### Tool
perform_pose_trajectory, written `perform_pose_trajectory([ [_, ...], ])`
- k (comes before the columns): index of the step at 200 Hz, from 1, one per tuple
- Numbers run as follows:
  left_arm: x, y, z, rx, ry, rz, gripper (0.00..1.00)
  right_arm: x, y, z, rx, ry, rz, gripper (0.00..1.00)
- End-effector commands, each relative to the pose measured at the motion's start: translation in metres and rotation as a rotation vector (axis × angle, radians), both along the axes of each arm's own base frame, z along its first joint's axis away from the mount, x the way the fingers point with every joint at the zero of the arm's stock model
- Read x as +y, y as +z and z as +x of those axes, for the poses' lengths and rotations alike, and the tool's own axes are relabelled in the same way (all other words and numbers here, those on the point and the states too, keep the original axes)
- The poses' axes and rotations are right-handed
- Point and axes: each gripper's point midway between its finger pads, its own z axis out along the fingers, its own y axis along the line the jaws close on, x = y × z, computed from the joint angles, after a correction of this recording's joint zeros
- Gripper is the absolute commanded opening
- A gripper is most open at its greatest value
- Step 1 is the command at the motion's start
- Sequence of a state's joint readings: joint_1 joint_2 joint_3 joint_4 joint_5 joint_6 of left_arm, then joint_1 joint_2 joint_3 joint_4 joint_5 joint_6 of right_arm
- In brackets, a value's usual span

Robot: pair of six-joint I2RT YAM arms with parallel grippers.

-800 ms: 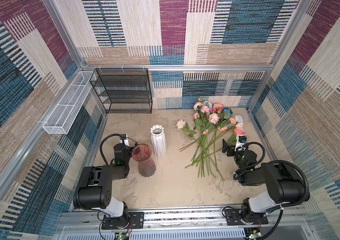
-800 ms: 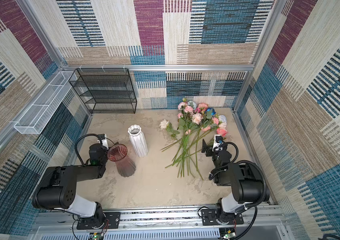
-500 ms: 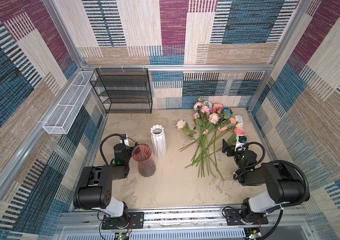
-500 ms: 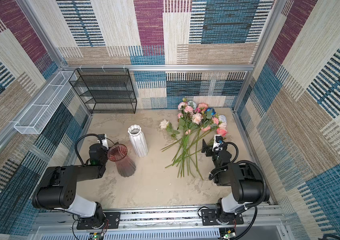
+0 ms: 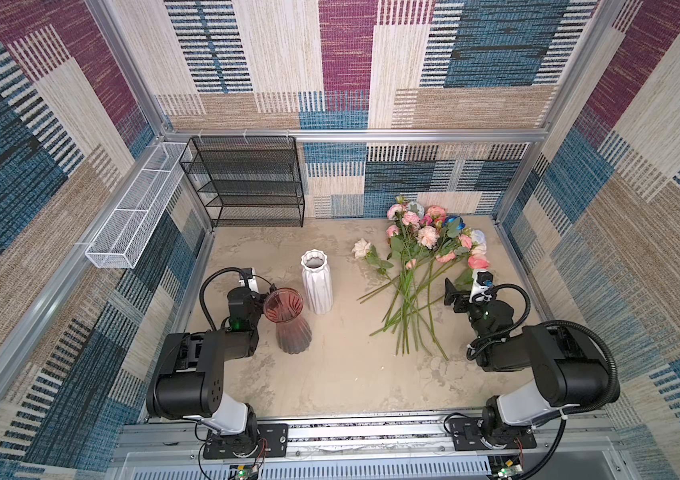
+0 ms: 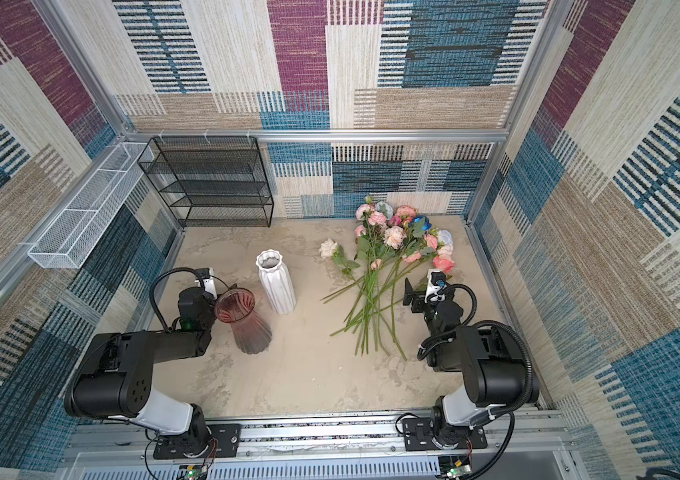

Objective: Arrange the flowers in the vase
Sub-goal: 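Raise both arms from rest toward the vases and flowers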

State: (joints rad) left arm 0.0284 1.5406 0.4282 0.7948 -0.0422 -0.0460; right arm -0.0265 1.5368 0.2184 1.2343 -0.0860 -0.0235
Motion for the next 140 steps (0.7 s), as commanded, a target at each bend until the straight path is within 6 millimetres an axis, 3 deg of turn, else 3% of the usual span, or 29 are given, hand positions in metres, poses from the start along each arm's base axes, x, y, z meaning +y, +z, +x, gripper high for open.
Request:
perform_pose_trajectory([
  [1,-0.0021,0.0043,0.0024,-0.013,-0.027,0.036,1.0,-0.0011,0.0088,0.001,-0.034,-0.006,-0.004,1.0],
  [140,-0.0014,0.0075,0.0023,-0.023,-0.023,0.035,1.0,-0.0006,0.01,0.002,-0.032,0.002,0.001,1.0],
])
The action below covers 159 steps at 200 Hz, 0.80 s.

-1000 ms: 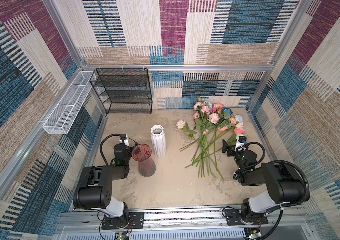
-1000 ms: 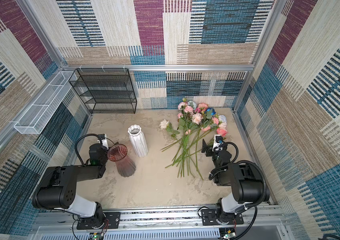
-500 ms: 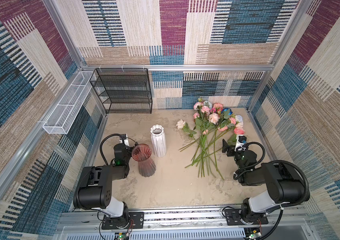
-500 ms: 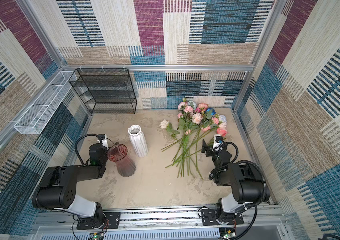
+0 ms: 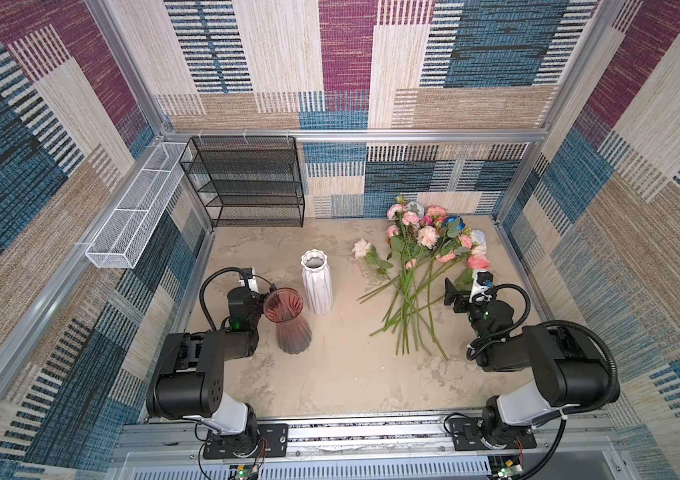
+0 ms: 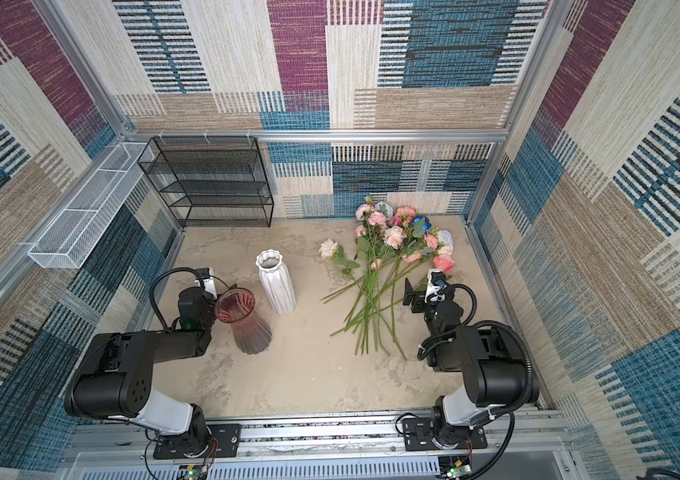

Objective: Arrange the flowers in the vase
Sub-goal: 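Raise both arms from rest toward the vases and flowers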

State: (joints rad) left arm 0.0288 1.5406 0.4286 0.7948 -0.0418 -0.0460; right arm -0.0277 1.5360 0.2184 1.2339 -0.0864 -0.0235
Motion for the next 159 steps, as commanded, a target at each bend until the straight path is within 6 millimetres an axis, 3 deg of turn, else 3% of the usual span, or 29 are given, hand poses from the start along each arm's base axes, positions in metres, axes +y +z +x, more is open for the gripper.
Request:
perform_pose_trajectory([
  [1,-0.001,0.007,0.002,-0.022,-0.021,0.036,1.0,0.0,0.01,0.002,-0.031,0.003,0.002,1.0],
  [33,0.004,0.029,0.003,0.0,0.006,0.03,1.0,-0.001,0.013,0.018,0.036,0.002,0.005,1.0],
  [41,0.005,0.027,0.001,0.032,0.01,0.03,1.0,-0.002,0.013,0.022,0.056,-0.003,0.009,1.0],
  [68,0.012,0.044,-0.005,0.0,0.06,0.036,1.0,-0.007,0.012,0.02,0.081,-0.039,0.047,1.0],
  [91,0.016,0.074,-0.01,-0.063,0.085,0.039,1.0,-0.014,0.016,0.019,0.09,-0.084,0.075,1.0],
  [127,0.04,0.125,-0.017,-0.143,0.252,-0.003,1.0,-0.031,0.041,0.015,0.054,-0.199,0.131,1.0],
  [159,0.049,0.16,-0.016,-0.243,0.345,-0.152,1.0,-0.048,0.06,0.018,0.036,-0.325,0.395,1.0],
])
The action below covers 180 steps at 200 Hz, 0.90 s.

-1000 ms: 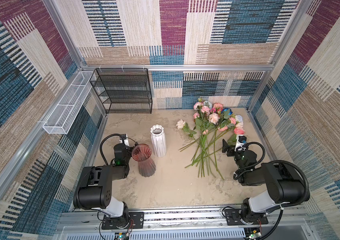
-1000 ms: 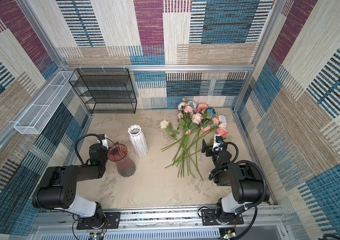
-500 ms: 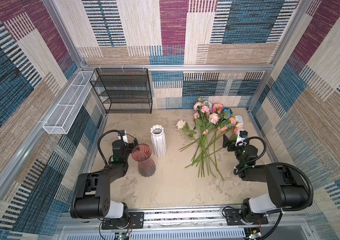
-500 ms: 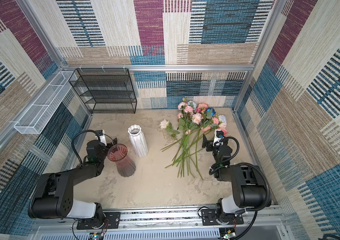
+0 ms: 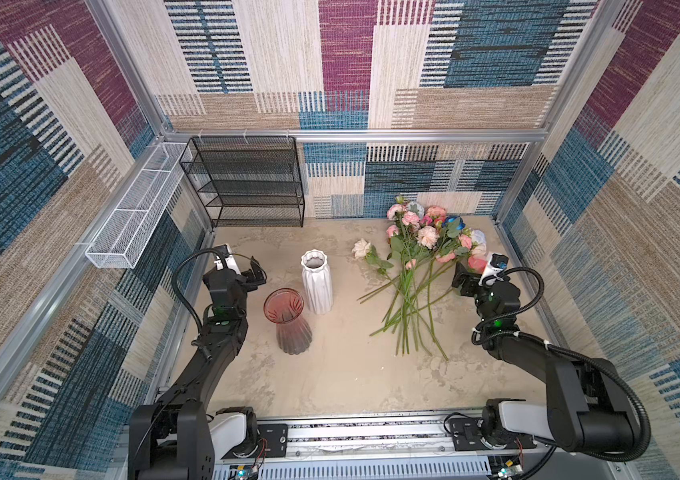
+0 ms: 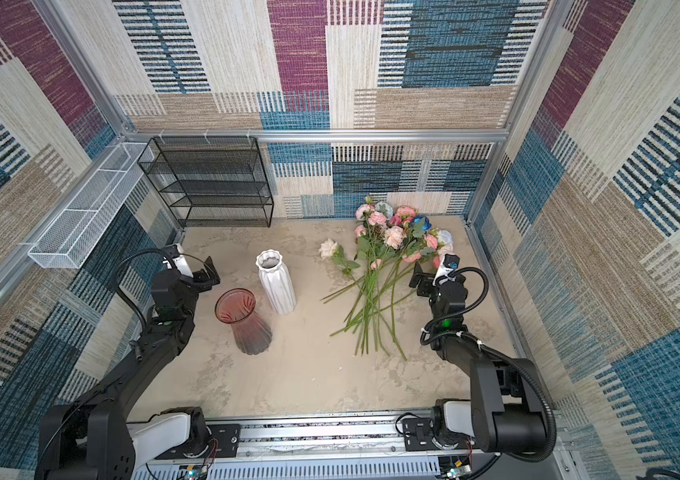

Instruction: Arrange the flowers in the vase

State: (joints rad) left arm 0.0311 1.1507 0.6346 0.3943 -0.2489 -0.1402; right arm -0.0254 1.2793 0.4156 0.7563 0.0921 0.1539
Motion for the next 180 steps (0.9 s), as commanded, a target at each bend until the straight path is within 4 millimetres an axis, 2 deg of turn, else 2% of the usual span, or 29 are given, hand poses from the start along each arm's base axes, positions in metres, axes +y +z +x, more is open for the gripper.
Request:
perform_pose_trajectory([
  [1,0.013,0.012,-0.004,-0.05,0.104,-0.141,1.0,-0.018,0.002,0.001,0.007,-0.137,0.249,1.0],
  [11,0.013,0.016,-0.003,-0.069,0.107,-0.22,1.0,-0.019,-0.012,0.005,0.1,-0.189,0.42,1.0],
  [17,0.013,0.013,-0.006,-0.054,0.131,-0.301,1.0,-0.017,-0.014,0.008,0.124,-0.182,0.458,1.0],
  [35,0.022,0.001,-0.016,-0.03,0.241,-0.506,1.0,0.014,-0.008,0.025,0.148,0.008,0.475,1.0],
  [44,0.015,0.003,-0.012,-0.026,0.184,-0.55,1.0,0.027,-0.005,0.028,0.154,0.078,0.493,1.0],
  [58,0.0,0.016,-0.001,-0.071,0.052,-0.587,1.0,0.046,0.006,0.029,0.155,0.177,0.475,1.0],
  [76,-0.01,0.026,0.001,-0.092,-0.003,-0.675,1.0,0.077,0.021,0.026,0.153,0.293,0.403,1.0],
  [102,-0.02,0.038,0.001,-0.101,-0.08,-0.799,1.0,0.133,0.033,0.012,0.166,0.482,0.33,1.0],
  [119,-0.029,0.049,0.001,-0.116,-0.183,-0.879,1.0,0.169,0.03,0.001,0.205,0.592,0.297,1.0],
  [138,-0.042,0.06,-0.004,-0.099,-0.276,-0.875,1.0,0.209,0.021,-0.016,0.262,0.697,0.24,1.0],
  [155,-0.047,0.057,-0.013,-0.012,-0.283,-0.822,0.97,0.242,0.01,-0.034,0.311,0.793,0.205,1.0],
  [180,-0.044,0.034,-0.033,0.088,-0.209,-0.792,0.95,0.291,-0.01,-0.067,0.356,0.941,0.125,1.0],
])
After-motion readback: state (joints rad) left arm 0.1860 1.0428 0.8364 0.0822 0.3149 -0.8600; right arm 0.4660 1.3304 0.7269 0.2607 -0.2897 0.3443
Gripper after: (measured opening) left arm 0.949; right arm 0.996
